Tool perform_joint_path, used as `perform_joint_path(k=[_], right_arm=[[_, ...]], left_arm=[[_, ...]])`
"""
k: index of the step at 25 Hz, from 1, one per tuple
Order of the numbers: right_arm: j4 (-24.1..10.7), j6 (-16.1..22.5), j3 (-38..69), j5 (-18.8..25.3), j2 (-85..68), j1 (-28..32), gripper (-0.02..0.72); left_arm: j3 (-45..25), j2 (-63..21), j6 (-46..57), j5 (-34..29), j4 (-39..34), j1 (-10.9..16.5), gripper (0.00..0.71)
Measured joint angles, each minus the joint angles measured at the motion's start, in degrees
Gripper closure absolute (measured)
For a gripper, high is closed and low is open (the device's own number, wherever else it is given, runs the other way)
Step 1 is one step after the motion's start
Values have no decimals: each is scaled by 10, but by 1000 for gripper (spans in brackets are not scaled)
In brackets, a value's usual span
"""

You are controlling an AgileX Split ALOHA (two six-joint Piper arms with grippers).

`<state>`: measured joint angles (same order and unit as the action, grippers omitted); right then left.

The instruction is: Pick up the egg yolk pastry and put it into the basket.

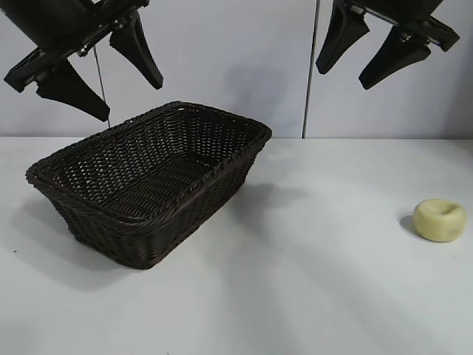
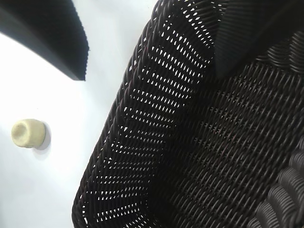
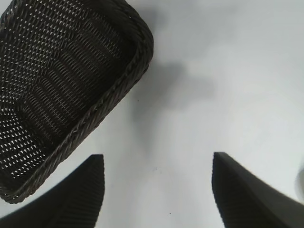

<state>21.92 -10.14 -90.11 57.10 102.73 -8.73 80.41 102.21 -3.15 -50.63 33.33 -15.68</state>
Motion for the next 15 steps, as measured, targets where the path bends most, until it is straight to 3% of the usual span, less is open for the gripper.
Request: perform_joint_path(k=[15], right_arm=[[-1, 0, 0, 0, 0, 0, 230]], left_arm=[[0, 0, 0, 11, 0, 0, 170]])
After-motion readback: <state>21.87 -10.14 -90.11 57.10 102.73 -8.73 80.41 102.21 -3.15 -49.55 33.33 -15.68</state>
